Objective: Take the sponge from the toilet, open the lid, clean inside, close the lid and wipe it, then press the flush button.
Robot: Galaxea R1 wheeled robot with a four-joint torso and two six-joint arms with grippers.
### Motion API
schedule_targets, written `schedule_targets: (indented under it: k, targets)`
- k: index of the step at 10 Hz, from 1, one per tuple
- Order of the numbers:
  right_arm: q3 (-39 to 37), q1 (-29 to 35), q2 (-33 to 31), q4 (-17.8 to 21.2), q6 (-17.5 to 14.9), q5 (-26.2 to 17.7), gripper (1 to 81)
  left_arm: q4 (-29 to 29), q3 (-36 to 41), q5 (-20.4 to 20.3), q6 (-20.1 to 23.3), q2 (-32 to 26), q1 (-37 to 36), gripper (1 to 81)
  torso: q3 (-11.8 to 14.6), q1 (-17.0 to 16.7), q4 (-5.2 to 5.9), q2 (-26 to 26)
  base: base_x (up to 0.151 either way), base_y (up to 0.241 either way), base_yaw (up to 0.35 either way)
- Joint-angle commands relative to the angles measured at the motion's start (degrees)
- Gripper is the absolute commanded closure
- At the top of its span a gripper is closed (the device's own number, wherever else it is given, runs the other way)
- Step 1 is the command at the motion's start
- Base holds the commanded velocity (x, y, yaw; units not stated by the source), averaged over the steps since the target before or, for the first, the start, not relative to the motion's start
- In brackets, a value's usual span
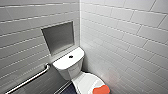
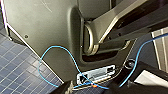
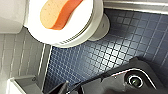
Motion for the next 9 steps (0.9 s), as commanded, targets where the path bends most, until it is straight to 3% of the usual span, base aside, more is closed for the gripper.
schedule_targets:
  k: [1, 6, 7, 9]
  targets:
    - [0.9, 5.6, -1.9, 1.3, 1.1, -3.3, 1.0, 0.0, 0.8, 4.0, 0.2, 0.3, 2.4, 1.0, 0.0, 3.5, 0.00, -5.5, 0.000, 0.000, 0.000]
    - [-1.7, 10.6, 2.0, 3.6, 3.2, -3.4, 1.0, 0.2, 0.8, 3.8, 0.2, 1.6, 5.5, 1.0, -0.4, 10.2, 0.00, -16.2, 0.000, 0.000, 0.000]
    - [-3.2, 10.8, 3.1, 3.9, 4.3, -3.3, 1.0, 0.2, 0.8, 3.7, 0.2, 1.6, 6.7, 1.0, -5.8, 11.5, 0.00, -18.2, 0.000, 0.000, 0.000]
    - [-6.4, 12.1, 5.6, 4.0, 5.3, -3.4, 1.0, 0.4, 0.8, 3.6, 0.2, 1.8, 7.8, 1.0, -7.3, 13.6, 0.00, -21.6, 0.000, 0.000, 0.000]
